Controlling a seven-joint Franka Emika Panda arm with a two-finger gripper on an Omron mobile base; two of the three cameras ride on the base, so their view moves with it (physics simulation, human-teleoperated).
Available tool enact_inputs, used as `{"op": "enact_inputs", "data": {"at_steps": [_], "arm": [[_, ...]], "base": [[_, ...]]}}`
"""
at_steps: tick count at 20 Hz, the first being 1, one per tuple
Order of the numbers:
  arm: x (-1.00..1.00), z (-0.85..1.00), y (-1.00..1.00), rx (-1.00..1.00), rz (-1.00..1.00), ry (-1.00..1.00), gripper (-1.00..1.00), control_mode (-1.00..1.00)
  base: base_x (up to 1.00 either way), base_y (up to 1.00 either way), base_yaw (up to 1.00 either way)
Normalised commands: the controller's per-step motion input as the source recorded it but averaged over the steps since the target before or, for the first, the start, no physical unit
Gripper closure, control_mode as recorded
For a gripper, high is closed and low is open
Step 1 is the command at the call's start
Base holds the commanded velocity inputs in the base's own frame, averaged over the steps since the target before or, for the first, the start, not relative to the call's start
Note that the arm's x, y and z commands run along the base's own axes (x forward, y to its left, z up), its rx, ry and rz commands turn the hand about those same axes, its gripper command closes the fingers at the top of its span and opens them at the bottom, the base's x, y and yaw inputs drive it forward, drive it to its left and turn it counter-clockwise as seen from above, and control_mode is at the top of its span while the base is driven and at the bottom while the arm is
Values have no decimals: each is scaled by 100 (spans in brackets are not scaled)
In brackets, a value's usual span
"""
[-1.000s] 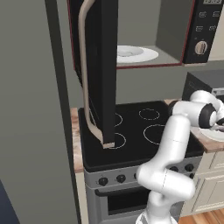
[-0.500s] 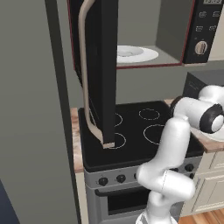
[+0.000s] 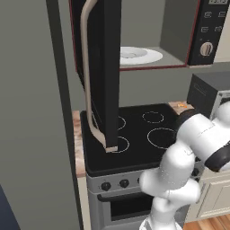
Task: Pick the eggplant from the counter and place it in the microwave.
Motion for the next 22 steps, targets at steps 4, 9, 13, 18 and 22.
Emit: {"op": "enact_inputs", "data": {"at_steps": [4,9,13,18,22], "arm": [[-10,86,100,0,3,0,100,-100],[3,74,100,0,3,-2,100,-100],[37,66,100,-1,0,-3,100,-100],[48,81,100,0,0,0,100,-100],[40,76,100,0,0,-2,100,-100]], "base": [[0,0,0],[0,0,0],[0,0,0],[0,0,0],[0,0,0]]}}
